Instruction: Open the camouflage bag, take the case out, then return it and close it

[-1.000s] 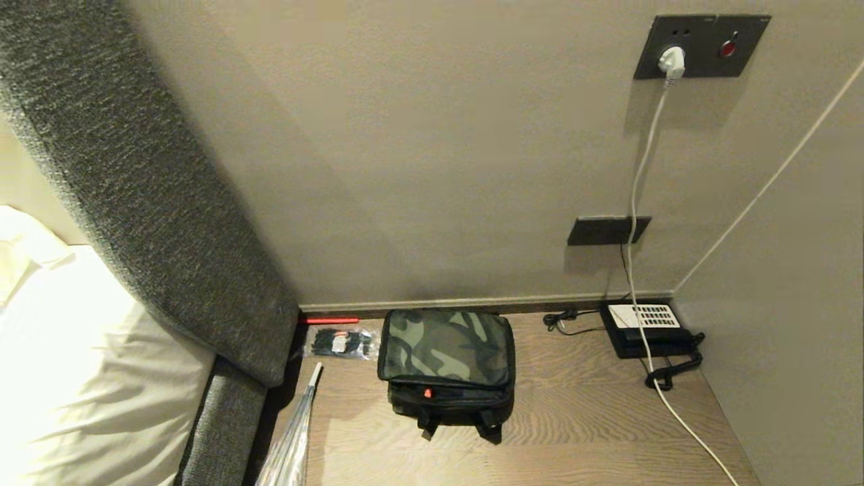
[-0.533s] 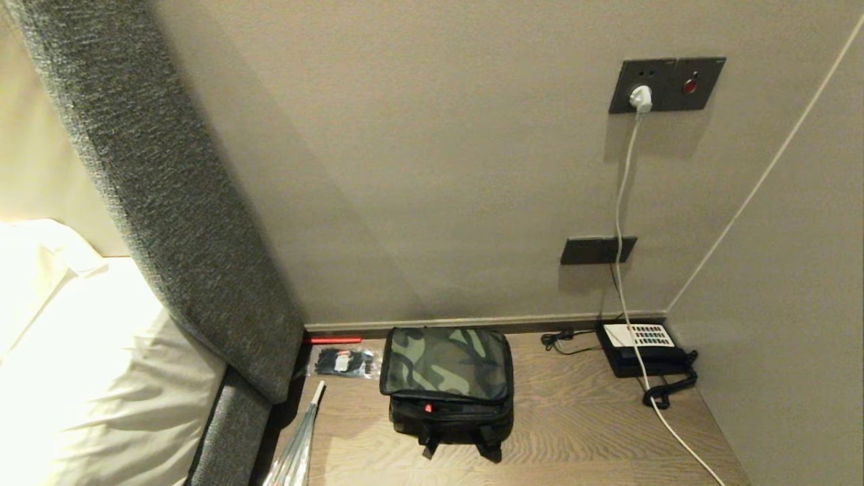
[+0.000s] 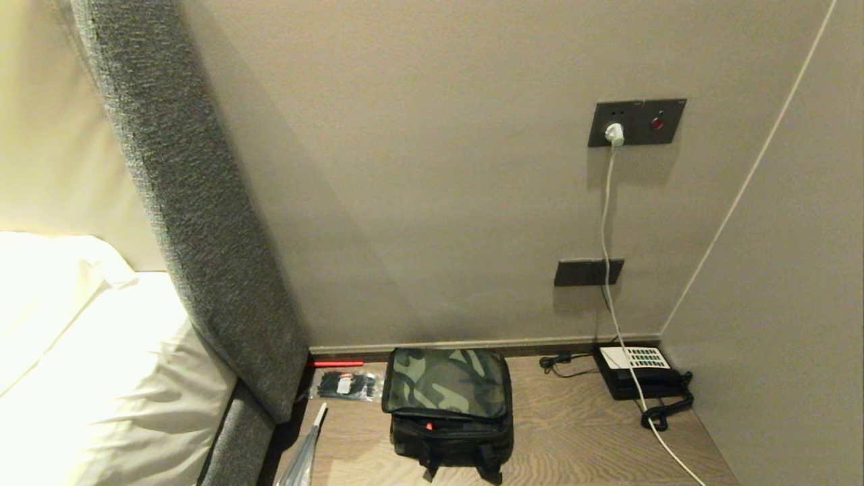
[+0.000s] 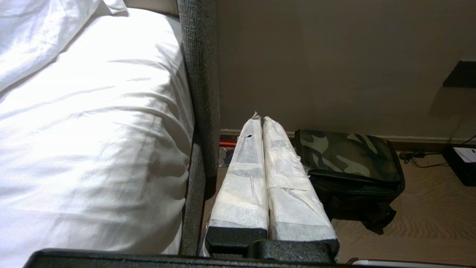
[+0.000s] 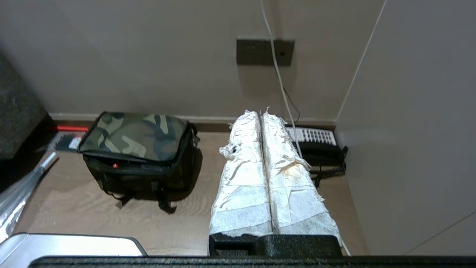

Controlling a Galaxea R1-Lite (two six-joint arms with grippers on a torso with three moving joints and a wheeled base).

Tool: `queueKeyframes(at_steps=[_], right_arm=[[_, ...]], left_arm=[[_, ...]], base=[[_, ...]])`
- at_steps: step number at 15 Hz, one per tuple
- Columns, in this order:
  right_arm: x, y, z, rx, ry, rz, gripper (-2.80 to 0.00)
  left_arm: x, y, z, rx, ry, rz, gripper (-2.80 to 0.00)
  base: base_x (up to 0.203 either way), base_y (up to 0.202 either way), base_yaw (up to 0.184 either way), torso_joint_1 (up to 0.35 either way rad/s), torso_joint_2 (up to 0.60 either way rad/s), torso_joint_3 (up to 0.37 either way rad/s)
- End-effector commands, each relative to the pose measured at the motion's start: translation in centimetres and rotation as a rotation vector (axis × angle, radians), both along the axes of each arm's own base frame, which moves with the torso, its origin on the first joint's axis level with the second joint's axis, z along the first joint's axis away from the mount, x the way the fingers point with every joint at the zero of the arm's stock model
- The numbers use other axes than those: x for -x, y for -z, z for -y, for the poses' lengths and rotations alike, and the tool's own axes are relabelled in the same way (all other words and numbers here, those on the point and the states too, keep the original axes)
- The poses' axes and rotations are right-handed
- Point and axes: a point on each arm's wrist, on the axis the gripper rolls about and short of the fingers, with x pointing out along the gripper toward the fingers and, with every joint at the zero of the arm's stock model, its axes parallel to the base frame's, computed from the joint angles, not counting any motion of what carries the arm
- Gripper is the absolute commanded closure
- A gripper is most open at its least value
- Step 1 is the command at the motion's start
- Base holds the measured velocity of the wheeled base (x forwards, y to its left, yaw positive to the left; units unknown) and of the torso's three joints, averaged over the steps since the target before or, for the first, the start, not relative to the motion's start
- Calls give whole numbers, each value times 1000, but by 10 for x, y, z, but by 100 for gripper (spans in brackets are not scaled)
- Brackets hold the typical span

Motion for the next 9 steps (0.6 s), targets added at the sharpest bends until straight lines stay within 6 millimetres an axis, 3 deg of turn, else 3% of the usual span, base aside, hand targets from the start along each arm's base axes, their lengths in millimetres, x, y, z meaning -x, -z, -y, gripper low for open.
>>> queueKeyframes(at_steps=[1,9], right_arm=[[0,0,0,1,-2,5,0],[0,0,0,1,-1,4,0]], left_arm=[[0,1,0,0,-1,-3,0],[0,1,0,-10,3,-4,0]], base=[[0,0,0,0,3,205],[0,0,0,0,1,176]])
